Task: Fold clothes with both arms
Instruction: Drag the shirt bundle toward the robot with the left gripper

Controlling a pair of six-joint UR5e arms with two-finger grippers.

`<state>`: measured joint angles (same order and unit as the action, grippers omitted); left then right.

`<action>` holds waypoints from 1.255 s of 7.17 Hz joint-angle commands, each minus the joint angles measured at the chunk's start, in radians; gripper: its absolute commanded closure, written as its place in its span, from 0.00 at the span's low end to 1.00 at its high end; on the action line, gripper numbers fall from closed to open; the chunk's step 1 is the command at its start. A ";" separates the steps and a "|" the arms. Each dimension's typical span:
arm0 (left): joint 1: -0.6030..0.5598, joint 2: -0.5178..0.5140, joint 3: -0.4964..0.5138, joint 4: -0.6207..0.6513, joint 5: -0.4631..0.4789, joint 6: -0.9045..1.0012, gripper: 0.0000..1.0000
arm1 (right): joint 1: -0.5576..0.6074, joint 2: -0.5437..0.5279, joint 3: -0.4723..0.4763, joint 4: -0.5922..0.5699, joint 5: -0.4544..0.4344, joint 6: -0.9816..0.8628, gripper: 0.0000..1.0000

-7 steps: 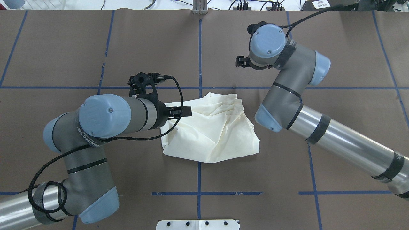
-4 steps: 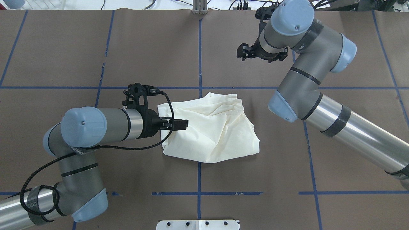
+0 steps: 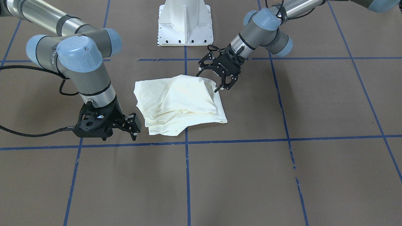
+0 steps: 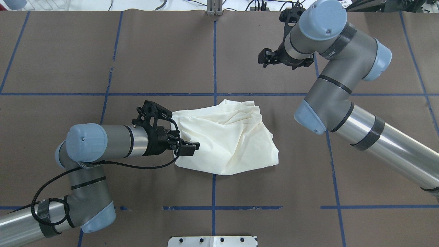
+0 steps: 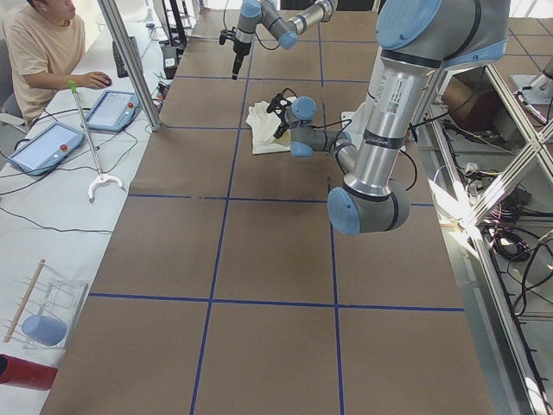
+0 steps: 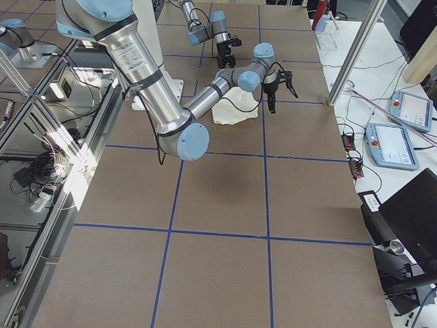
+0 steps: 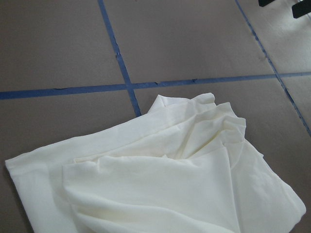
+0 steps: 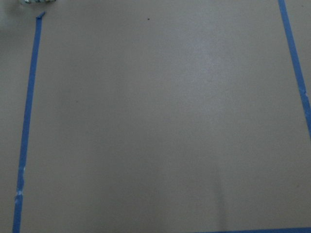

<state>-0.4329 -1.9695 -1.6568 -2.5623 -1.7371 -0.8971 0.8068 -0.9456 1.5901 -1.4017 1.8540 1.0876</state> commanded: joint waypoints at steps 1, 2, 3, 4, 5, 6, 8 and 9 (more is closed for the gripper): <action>0.044 0.001 0.023 -0.030 -0.002 0.015 0.00 | 0.000 -0.002 0.004 0.001 -0.001 0.000 0.00; 0.072 -0.009 0.029 -0.032 -0.002 0.015 0.00 | 0.000 -0.007 0.004 0.003 -0.001 0.002 0.00; 0.107 -0.011 0.029 -0.044 0.001 0.015 0.00 | 0.000 -0.007 0.004 0.003 -0.001 0.000 0.00; 0.132 0.003 0.037 -0.082 0.002 0.012 0.00 | 0.000 -0.007 0.004 0.003 -0.002 0.002 0.00; 0.134 0.017 0.035 -0.119 -0.002 0.012 0.00 | 0.000 -0.009 0.004 0.003 -0.001 0.000 0.00; 0.135 0.020 0.043 -0.194 -0.005 0.006 0.00 | 0.000 -0.009 0.002 0.003 -0.004 0.002 0.00; 0.158 0.021 0.115 -0.341 -0.045 0.001 0.00 | 0.000 -0.019 0.001 0.003 -0.002 0.000 0.00; 0.158 0.029 0.158 -0.433 -0.068 -0.002 0.00 | 0.000 -0.021 0.001 0.004 -0.004 0.000 0.00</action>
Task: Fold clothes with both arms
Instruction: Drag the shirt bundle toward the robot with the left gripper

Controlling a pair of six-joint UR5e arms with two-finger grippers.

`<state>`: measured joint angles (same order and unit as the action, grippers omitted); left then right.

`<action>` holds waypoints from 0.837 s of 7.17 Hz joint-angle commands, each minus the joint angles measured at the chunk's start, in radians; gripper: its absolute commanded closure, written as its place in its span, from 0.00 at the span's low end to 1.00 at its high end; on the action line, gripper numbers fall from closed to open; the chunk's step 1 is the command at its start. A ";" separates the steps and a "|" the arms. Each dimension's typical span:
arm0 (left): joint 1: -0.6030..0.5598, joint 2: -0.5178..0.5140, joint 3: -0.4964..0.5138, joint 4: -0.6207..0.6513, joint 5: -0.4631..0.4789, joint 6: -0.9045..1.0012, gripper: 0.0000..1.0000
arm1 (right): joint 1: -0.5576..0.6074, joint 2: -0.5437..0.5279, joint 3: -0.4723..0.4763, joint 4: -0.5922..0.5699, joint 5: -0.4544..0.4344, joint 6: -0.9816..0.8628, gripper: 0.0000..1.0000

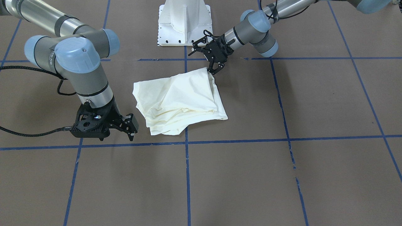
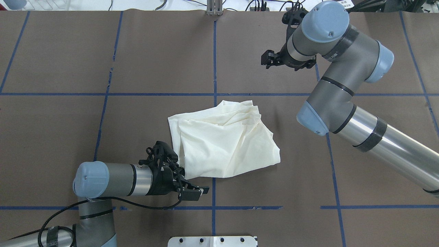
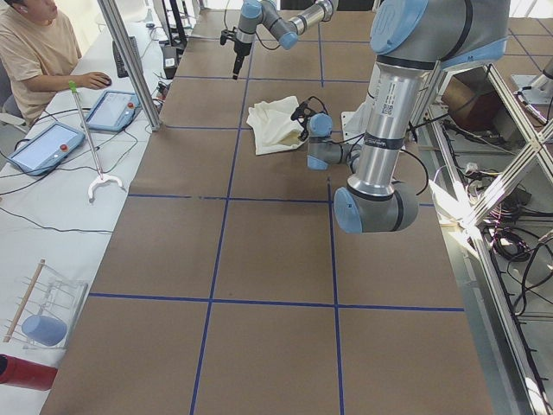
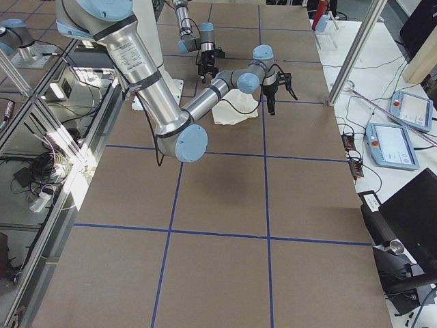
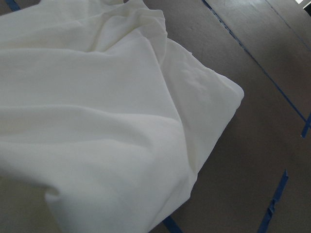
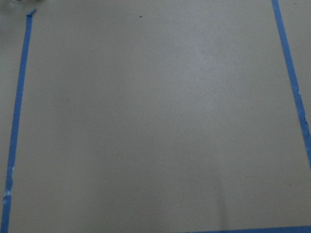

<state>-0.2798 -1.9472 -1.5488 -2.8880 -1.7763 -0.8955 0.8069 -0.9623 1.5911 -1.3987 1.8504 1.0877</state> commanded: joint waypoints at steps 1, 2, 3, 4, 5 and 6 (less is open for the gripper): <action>0.005 0.040 0.049 -0.156 -0.034 -0.002 0.00 | 0.000 -0.006 0.000 0.001 -0.002 0.000 0.00; 0.001 0.069 0.029 -0.162 -0.098 -0.005 0.00 | 0.000 -0.006 0.001 0.001 -0.002 0.000 0.00; -0.016 0.080 0.013 -0.162 -0.115 -0.040 0.00 | 0.000 -0.006 0.001 0.001 0.000 0.000 0.00; -0.056 0.082 0.003 -0.152 -0.130 -0.081 0.00 | 0.000 -0.007 0.003 0.001 0.000 0.000 0.00; -0.100 0.080 -0.004 -0.149 -0.170 -0.145 0.00 | 0.002 -0.009 0.003 0.003 0.000 0.000 0.00; -0.125 0.074 -0.028 -0.149 -0.169 -0.327 0.00 | 0.002 -0.016 0.012 0.003 0.000 0.001 0.00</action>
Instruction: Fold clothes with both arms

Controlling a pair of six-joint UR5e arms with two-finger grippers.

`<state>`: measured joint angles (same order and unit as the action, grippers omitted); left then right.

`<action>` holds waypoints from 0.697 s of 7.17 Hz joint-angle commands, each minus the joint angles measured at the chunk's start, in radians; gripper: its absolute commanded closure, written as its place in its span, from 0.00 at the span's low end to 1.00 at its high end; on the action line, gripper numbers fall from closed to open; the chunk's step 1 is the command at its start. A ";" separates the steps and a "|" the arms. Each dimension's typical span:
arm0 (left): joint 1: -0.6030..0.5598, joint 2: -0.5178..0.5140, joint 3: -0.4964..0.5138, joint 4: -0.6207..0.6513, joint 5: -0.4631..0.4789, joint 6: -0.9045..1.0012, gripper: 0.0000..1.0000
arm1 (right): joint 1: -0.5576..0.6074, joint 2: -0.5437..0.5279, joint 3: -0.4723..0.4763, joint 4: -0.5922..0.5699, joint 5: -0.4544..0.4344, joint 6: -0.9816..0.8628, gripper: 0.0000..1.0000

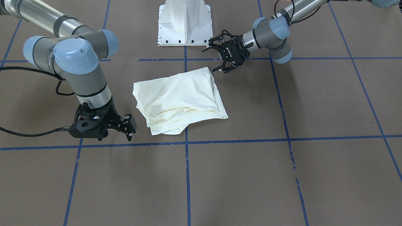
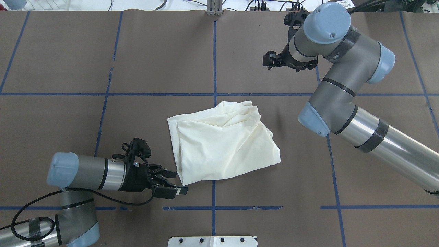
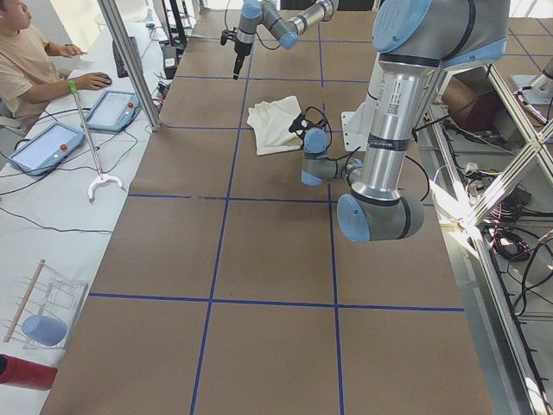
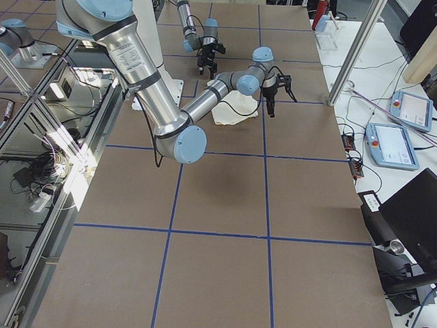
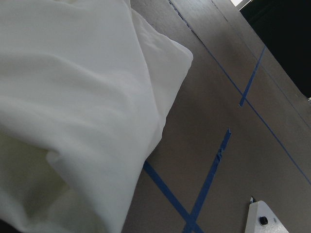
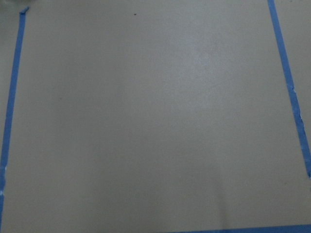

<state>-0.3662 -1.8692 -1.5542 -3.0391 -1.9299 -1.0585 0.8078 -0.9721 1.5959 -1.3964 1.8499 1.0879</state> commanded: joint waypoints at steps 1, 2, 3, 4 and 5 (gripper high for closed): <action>-0.060 -0.008 -0.042 0.000 -0.011 -0.245 0.00 | 0.001 -0.028 0.039 0.001 0.002 0.001 0.00; -0.056 -0.013 -0.052 -0.007 0.035 -0.371 0.00 | 0.001 -0.039 0.056 -0.001 0.003 0.001 0.00; -0.048 -0.074 -0.043 0.005 0.146 -0.515 0.00 | -0.001 -0.039 0.056 -0.001 0.002 0.001 0.00; -0.011 -0.106 -0.024 0.014 0.237 -0.582 0.00 | -0.001 -0.040 0.056 -0.001 0.002 0.001 0.00; 0.042 -0.129 -0.011 0.035 0.309 -0.584 0.00 | -0.002 -0.040 0.056 -0.001 0.002 0.001 0.00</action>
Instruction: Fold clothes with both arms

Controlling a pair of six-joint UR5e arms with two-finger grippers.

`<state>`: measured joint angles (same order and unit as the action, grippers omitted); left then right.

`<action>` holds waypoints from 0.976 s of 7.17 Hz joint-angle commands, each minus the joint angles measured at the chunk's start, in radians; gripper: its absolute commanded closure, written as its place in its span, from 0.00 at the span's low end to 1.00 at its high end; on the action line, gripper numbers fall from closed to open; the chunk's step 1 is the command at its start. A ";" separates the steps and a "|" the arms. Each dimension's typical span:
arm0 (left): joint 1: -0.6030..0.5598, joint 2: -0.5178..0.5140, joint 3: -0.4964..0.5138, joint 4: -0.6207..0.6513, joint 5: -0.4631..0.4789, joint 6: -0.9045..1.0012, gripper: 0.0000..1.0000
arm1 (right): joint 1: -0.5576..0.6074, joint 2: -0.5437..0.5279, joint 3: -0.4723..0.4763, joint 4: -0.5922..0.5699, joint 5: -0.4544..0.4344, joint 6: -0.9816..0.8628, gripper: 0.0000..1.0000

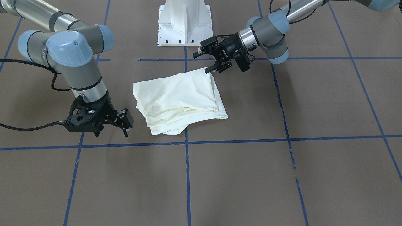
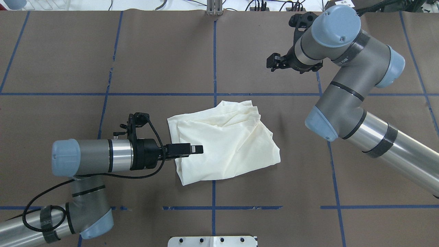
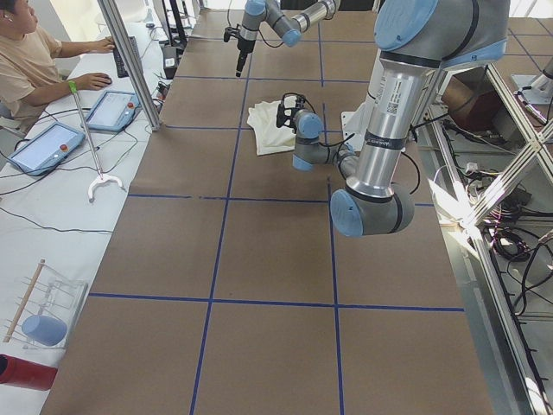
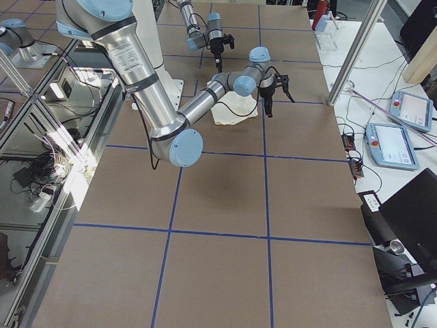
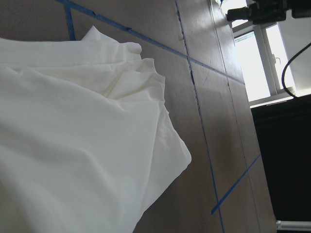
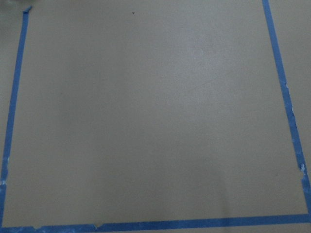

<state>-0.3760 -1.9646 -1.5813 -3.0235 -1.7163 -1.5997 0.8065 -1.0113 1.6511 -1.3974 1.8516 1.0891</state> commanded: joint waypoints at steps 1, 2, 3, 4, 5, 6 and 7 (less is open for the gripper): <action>0.061 -0.033 0.026 0.035 0.124 -0.043 0.00 | -0.001 -0.001 -0.001 0.000 -0.002 0.000 0.00; 0.065 -0.034 0.064 0.034 0.124 -0.042 0.00 | -0.003 -0.001 -0.001 0.001 -0.002 0.000 0.00; 0.077 -0.033 0.101 0.032 0.127 -0.040 0.00 | -0.003 -0.003 -0.001 0.001 -0.002 0.000 0.00; 0.078 -0.033 0.137 0.025 0.136 -0.040 0.00 | -0.003 -0.004 -0.001 0.001 0.000 0.000 0.00; 0.084 -0.033 0.158 0.020 0.162 -0.037 0.00 | -0.003 -0.004 0.001 0.001 0.000 0.000 0.00; 0.086 -0.033 0.161 0.018 0.162 -0.037 0.00 | -0.003 -0.004 0.001 0.001 0.000 -0.002 0.00; 0.086 -0.034 0.150 0.017 0.159 -0.039 0.00 | -0.003 -0.004 -0.001 0.001 0.001 -0.002 0.00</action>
<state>-0.2912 -1.9977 -1.4279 -3.0042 -1.5578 -1.6375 0.8039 -1.0154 1.6516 -1.3959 1.8518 1.0881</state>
